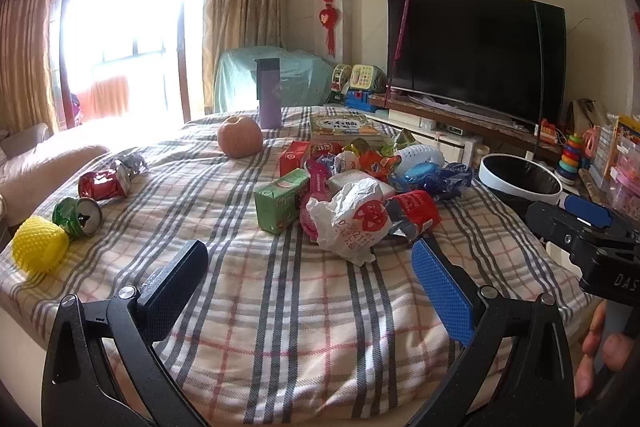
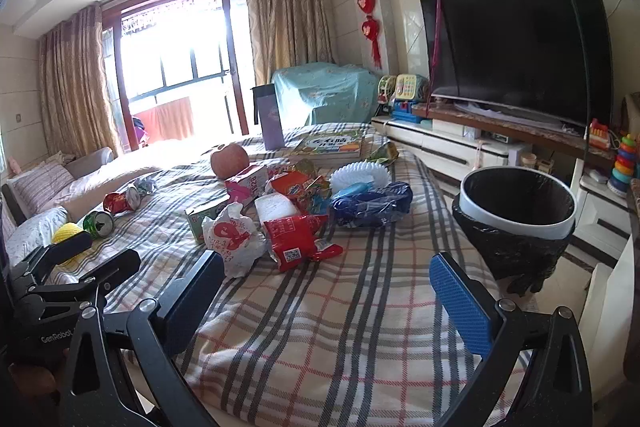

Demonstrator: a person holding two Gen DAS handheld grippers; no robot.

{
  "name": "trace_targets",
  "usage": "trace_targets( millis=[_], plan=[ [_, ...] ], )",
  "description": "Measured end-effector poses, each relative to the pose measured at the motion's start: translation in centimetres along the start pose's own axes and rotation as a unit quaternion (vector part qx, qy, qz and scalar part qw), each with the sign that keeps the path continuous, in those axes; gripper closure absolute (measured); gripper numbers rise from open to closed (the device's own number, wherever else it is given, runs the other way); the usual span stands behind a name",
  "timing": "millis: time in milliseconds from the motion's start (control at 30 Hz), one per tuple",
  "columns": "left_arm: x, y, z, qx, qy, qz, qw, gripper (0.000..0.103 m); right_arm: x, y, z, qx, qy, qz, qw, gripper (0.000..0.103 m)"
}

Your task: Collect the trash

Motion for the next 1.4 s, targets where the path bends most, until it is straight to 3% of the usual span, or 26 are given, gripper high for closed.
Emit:
trace_targets(
  millis=[367,533,733,867,967,1067,1133,1167,1233,1400],
  plan=[
    [4.3,1.3,0.2,0.004,0.010,0.059,0.9982,0.000,4.8,1.8,0.5,0.020,-0.039,0.075,0.996,0.003],
    [6.1,2.0,-0.1,0.017,0.013,0.083,0.9963,0.003,6.7,2.0,0.3,0.034,-0.053,0.101,0.993,0.023],
    [8.5,2.0,-0.9,0.022,0.028,0.106,0.9938,0.009,9.3,1.8,0.7,0.040,-0.078,0.127,0.988,0.038],
    [9.9,1.8,-1.3,0.025,0.040,0.116,0.9921,0.012,10.9,2.1,1.2,0.047,-0.106,0.148,0.982,0.038],
    [11.0,1.9,-1.7,0.027,0.054,0.127,0.9900,0.016,12.1,2.6,1.5,0.046,-0.121,0.167,0.977,0.047],
    [12.1,2.4,-2.5,0.028,0.077,0.143,0.9862,0.022,13.3,3.3,1.4,0.059,-0.133,0.188,0.971,0.058],
    [12.6,2.7,-3.1,0.028,0.091,0.152,0.9838,0.030,13.8,3.6,1.2,0.061,-0.132,0.195,0.970,0.071],
    [12.8,2.8,-3.5,0.028,0.101,0.155,0.9824,0.037,13.9,3.7,1.1,0.062,-0.132,0.197,0.969,0.075],
    [13.1,3.0,-4.3,0.025,0.121,0.159,0.9796,0.060,14.0,3.9,0.9,0.066,-0.137,0.201,0.968,0.085],
    [13.0,3.1,-5.4,0.032,0.138,0.157,0.9774,0.070,13.4,4.1,0.5,0.065,-0.139,0.198,0.968,0.092]
  ],
)
Point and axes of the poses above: each gripper's, at about its wrist camera, not at the fingertips, and x roughly the way its jaws point, z to its left, y to its underside, the point moved 9 cm from there along x, roughly the way its jaws point, and after that the axes turned 8 degrees about -z, right-handed, at the moved point
